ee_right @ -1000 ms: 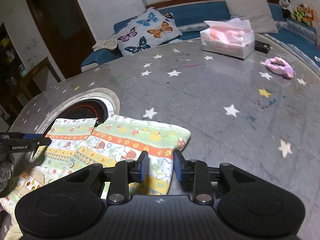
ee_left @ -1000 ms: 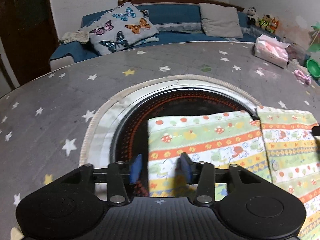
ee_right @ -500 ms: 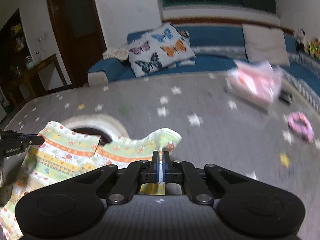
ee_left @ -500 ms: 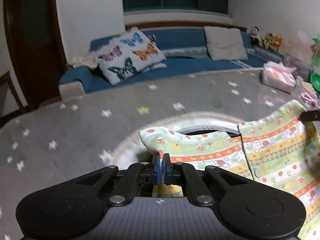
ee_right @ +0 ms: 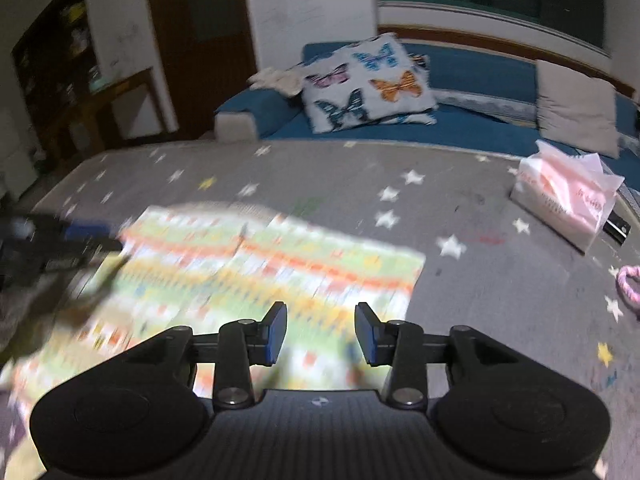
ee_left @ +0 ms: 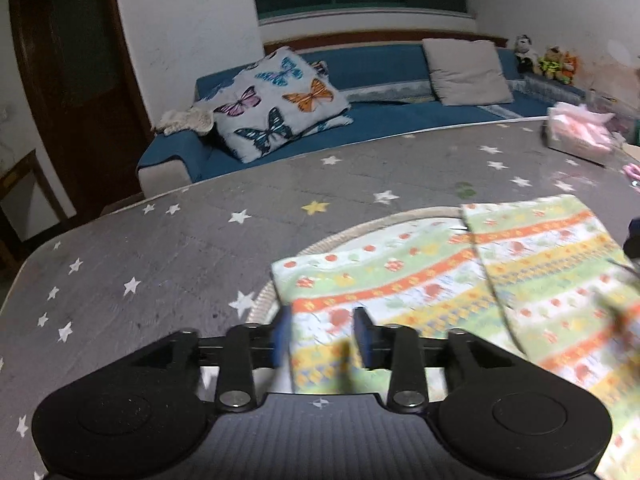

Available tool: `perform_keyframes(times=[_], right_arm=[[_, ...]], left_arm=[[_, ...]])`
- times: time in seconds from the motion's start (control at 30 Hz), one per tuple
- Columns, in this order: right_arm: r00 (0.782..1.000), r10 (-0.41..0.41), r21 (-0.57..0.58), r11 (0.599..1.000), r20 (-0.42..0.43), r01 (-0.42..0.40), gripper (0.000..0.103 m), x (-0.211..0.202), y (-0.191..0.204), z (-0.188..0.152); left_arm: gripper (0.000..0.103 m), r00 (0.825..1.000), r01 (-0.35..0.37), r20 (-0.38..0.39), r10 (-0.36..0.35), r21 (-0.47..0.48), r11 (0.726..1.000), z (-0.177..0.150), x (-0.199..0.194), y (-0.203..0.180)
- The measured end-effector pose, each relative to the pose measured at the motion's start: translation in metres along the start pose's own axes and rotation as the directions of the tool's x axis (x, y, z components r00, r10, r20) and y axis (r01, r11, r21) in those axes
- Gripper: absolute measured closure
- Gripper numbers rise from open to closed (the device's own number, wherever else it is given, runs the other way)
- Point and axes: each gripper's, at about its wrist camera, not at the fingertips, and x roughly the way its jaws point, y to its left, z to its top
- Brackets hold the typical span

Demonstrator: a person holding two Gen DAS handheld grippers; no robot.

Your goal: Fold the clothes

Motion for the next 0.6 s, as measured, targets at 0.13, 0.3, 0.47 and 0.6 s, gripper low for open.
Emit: perform_keyframes(times=[0.13, 0.3, 0.47, 0.6], right_arm=[[1.0, 0.009, 0.022, 1.0, -0.005, -0.009, 0.047, -0.03, 0.007, -0.033], [0.999, -0.053, 0.095, 0.994, 0.01, 0.052, 0.038, -0.059, -0.001, -0.077], [0.992, -0.125, 0.154, 0.981, 0.028, 0.12, 0.038, -0.081, -0.011, -0.114], [0.97, -0.239, 0.118, 0.965, 0.042, 0.233, 0.038, -0.093, -0.012, -0.134]], left_arm=[[0.037, 0.999, 0.05, 0.015, -0.05, 0.027, 0.998, -0.014, -0.029, -0.022], [0.023, 0.993, 0.115, 0.025, -0.116, 0.046, 0.992, -0.037, -0.06, -0.057], [0.02, 0.99, 0.126, 0.058, -0.132, 0.095, 0.988, -0.059, -0.082, -0.088], [0.019, 0.992, 0.106, 0.06, -0.115, 0.129, 0.986, -0.073, -0.085, -0.103]])
